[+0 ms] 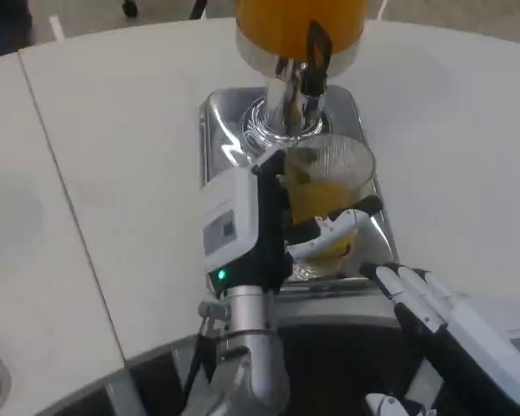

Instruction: Grasp the cup under the faucet to collect the drink, then remove the cup.

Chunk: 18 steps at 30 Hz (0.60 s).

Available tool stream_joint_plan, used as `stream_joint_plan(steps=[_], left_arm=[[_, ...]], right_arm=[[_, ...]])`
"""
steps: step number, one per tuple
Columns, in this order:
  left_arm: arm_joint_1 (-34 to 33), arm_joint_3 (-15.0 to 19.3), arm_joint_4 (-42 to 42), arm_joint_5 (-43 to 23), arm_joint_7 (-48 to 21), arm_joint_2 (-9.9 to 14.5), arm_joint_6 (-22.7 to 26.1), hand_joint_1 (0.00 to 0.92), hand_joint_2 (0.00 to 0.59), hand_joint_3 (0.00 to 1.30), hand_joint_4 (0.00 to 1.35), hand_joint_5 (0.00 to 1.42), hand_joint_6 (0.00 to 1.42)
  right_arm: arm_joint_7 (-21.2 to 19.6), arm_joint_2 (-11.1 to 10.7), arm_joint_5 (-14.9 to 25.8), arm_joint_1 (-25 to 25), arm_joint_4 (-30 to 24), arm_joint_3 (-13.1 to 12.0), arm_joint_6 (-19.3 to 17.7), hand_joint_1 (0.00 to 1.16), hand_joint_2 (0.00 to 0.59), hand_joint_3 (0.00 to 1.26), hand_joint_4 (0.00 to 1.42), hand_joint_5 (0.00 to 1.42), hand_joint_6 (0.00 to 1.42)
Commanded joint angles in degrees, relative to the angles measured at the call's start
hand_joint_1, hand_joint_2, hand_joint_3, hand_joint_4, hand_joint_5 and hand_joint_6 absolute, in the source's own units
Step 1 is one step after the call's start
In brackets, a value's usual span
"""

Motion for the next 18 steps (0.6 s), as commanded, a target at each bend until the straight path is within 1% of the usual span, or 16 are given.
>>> stream_joint_plan(steps=[1,7,12,14,18], left_arm=[[0.48,0.53,-0.49,-0.15,1.0,1.23,-2.42,0.644,0.048,1.05,1.14,1.41,1.42],[1.2,0.55,-3.01,1.32,2.35,3.98,-2.85,0.65,0.049,1.06,1.14,1.41,1.42],[1.59,1.04,-5.86,1.55,0.34,6.98,-1.44,0.652,0.049,1.08,1.12,1.41,1.42],[1.66,0.98,-6.81,1.63,-0.76,7.68,-0.66,0.654,0.05,1.08,1.12,1.41,1.42],[2.94,1.32,-7.93,0.91,-2.29,8.85,-0.99,0.658,0.049,1.08,1.12,1.41,1.42]], right_arm=[[1.76,-1.29,2.2,-1.9,-0.63,-1.26,1.66,0.32,0.512,0.02,0.0,0.0,0.08],[1.52,-3.79,4.47,-6.11,1.54,-2.1,2.47,0.32,0.514,0.02,0.0,0.0,0.08],[0.77,-5.85,6.79,-8.87,4.03,-3.1,3.22,0.32,0.515,0.02,0.0,0.0,0.08],[0.4,-6.51,7.12,-9.41,5.21,-2.85,3.19,0.32,0.516,0.02,0.0,0.0,0.08],[-1.14,-6.68,7.1,-9.65,5.79,-2.26,2.87,0.33,0.52,0.02,0.0,0.0,0.09]])
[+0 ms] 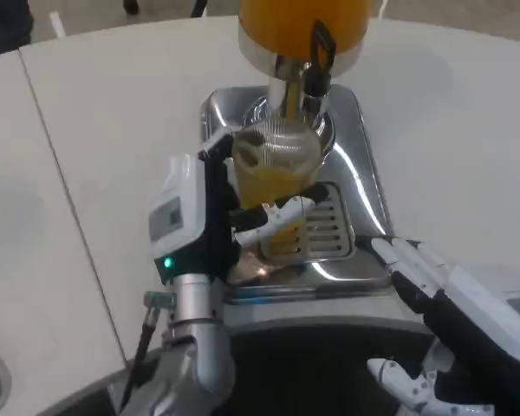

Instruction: Grasp the cup under the faucet to collect the drink, then remove the cup.

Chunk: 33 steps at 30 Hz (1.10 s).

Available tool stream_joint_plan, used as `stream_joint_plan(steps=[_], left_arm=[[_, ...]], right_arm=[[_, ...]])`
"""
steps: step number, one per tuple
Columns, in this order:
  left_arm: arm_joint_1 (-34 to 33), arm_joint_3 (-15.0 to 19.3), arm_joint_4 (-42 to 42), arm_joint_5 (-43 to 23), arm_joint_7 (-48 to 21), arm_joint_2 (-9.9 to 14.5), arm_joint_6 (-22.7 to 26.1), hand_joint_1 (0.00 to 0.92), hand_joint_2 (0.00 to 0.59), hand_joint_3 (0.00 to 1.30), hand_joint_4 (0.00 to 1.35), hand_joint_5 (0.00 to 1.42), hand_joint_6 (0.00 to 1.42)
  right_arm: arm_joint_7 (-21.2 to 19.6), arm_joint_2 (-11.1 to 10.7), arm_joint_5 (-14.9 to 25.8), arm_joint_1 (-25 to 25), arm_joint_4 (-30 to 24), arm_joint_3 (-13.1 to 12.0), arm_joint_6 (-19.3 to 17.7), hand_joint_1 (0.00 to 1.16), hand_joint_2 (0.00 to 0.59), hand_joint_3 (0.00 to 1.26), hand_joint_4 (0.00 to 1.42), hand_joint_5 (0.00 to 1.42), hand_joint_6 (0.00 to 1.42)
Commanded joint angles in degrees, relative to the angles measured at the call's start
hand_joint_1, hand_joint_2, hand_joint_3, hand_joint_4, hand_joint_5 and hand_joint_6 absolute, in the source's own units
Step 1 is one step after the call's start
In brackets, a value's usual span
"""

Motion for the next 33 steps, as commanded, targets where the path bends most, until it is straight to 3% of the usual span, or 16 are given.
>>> stream_joint_plan(steps=[1,6,14,21,33], left_arm=[[1.4,0.01,-2.98,0.24,-1.6,0.49,-0.77,0.66,0.049,1.08,1.12,1.41,1.42],[3.27,1.46,-5.71,-0.89,-3.56,2.13,-1.4,0.664,0.047,1.09,1.12,1.41,1.42],[5.36,5.99,-7.79,-4.82,-8.48,5.75,-3.08,0.667,0.048,1.09,1.11,1.41,1.42],[10.08,8.58,-12.95,-7.51,-13.45,8.68,-5.52,0.662,0.056,1.09,1.11,1.42,1.42],[21.45,13.69,-31.78,-9.35,-20.83,8.68,-2.68,0.667,0.059,1.09,1.11,1.42,1.42]], right_arm=[[-2.22,-0.72,0.42,0.12,0.71,0.5,-0.36,0.33,0.521,0.02,0.0,0.0,0.09],[-4.33,-1.94,0.02,0.97,0.45,-0.45,-1.4,0.33,0.524,0.02,0.0,0.0,0.09],[-10.87,-6.15,-0.17,4.92,3.22,-6.44,-6.44,0.36,0.548,0.02,0.0,0.0,0.07],[-13.38,-6.97,-0.4,4.49,5.34,-5.61,-8.07,0.36,0.554,0.02,0.0,0.0,0.07],[-17.08,-7.38,-1.77,4.71,5.21,-6.45,-11.51,0.34,0.557,0.01,0.0,0.0,0.02]])
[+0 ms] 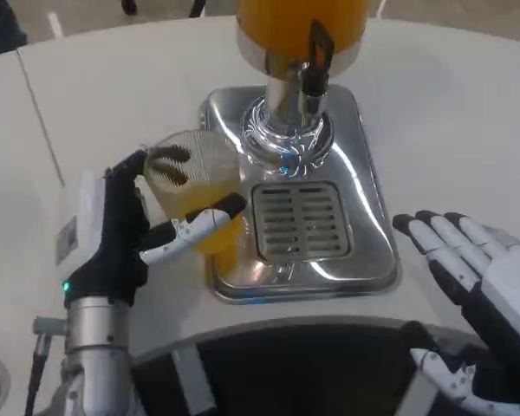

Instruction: Grasp the cup under the faucet to collect the drink, then remove the cup.

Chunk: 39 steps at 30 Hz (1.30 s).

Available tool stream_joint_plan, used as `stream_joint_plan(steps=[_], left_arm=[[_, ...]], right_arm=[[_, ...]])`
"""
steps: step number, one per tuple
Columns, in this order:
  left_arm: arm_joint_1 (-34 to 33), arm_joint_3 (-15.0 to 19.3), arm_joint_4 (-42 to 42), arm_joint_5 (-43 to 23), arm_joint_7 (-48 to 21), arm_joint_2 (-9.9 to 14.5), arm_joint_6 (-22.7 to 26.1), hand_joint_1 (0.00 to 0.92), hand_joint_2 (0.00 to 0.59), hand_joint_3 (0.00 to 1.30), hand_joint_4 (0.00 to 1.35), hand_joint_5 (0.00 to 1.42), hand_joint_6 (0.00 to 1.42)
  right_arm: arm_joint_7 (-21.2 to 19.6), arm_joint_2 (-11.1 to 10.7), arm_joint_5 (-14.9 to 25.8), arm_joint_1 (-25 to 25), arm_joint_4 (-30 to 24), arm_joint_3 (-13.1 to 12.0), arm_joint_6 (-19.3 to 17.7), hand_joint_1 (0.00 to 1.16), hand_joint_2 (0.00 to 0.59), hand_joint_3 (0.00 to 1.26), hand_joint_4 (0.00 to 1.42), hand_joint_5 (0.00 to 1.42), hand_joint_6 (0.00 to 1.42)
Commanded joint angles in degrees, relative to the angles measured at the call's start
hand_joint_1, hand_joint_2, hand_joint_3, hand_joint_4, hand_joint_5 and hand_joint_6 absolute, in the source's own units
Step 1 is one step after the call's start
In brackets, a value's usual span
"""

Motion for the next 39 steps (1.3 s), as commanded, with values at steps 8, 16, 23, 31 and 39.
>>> stream_joint_plan(steps=[8,16,23,31,39], left_arm=[[11.65,2.21,-17.34,1.65,-1.44,-0.72,-0.61,0.668,0.06,1.09,1.11,1.42,1.42],[19.66,2.81,-26.64,6.87,-1.85,1.61,-3.3,0.669,0.06,1.09,1.11,1.42,1.42],[26.55,2.88,-33.11,6.3,-5.51,1.39,-4.87,0.669,0.061,1.09,1.11,1.42,1.42],[33.48,3.68,-39.32,4.67,-9.81,1.12,-6.03,0.673,0.063,1.09,1.11,1.42,1.42],[36.84,3.21,-41.53,4.87,-11.63,-0.16,-6.5,0.675,0.063,1.09,1.11,1.42,1.42]], right_arm=[[-3.65,-1.97,-0.45,-2.56,4.42,-0.41,-2.43,0.32,0.559,0.01,0.0,0.0,0.02],[-12.05,-3.92,-2.12,-4.11,11.14,1.32,-9.12,0.25,0.564,0.0,0.0,0.0,0.0],[-12.25,-3.13,-0.69,-4.88,10.75,1.68,-8.87,0.23,0.571,0.0,0.0,0.0,0.0],[-10.12,-1.77,0.27,-2.61,7.8,2.95,-7.0,0.22,0.575,0.0,0.0,0.0,0.0],[-9.83,-1.51,1.1,-0.74,6.25,3.78,-7.3,0.21,0.58,0.0,0.0,0.0,0.0]])
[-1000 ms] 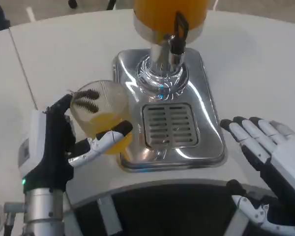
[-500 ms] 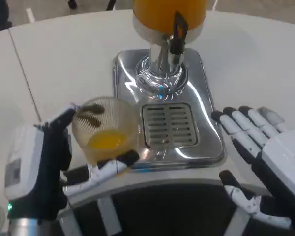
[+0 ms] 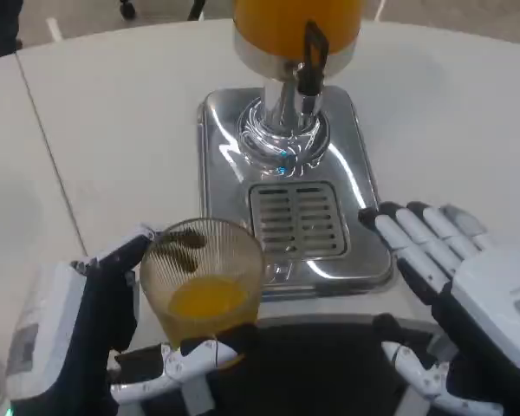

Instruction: Grasp the cup under the faucet to collect the drink, then remove the cup.

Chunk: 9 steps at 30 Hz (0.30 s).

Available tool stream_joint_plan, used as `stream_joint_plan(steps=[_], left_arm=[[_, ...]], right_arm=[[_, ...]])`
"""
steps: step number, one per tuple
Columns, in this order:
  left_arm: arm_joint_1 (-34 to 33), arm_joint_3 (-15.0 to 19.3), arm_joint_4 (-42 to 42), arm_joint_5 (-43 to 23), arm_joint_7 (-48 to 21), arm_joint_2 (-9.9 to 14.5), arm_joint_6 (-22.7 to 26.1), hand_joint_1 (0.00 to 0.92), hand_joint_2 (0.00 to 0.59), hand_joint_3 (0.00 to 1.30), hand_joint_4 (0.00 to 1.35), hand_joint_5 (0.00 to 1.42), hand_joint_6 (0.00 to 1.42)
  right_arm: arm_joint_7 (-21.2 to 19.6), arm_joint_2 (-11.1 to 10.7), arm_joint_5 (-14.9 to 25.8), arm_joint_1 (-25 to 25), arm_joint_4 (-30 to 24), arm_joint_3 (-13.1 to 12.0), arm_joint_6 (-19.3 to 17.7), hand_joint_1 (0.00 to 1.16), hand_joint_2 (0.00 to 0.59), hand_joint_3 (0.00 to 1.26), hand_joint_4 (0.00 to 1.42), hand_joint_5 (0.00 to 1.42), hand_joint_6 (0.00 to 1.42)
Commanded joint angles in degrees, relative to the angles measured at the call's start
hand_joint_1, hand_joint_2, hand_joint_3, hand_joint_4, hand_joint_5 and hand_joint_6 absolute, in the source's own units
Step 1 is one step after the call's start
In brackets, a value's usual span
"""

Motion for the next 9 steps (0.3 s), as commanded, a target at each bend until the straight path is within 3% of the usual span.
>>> stream_joint_plan(steps=[1,4,9], left_arm=[[1.35,-0.28,-2.38,-0.24,-0.45,-1.29,-2.11,0.676,0.063,1.09,1.11,1.42,1.42],[1.81,-0.21,-2.6,-0.12,-0.82,-1.72,-1.99,0.676,0.064,1.09,1.11,1.42,1.42],[2.29,-0.02,-2.77,-0.06,-1.24,-2.3,-1.78,0.676,0.064,1.09,1.11,1.42,1.42]], right_arm=[[0.67,0.05,0.99,0.94,-1.46,0.09,0.08,0.21,0.581,0.0,0.0,0.0,0.0],[1.52,-0.6,1.3,0.91,-1.45,0.28,-0.22,0.2,0.581,0.0,0.0,0.0,0.0],[1.31,0.16,0.9,0.66,-1.64,0.56,0.17,0.19,0.585,0.0,0.0,0.0,0.0]])
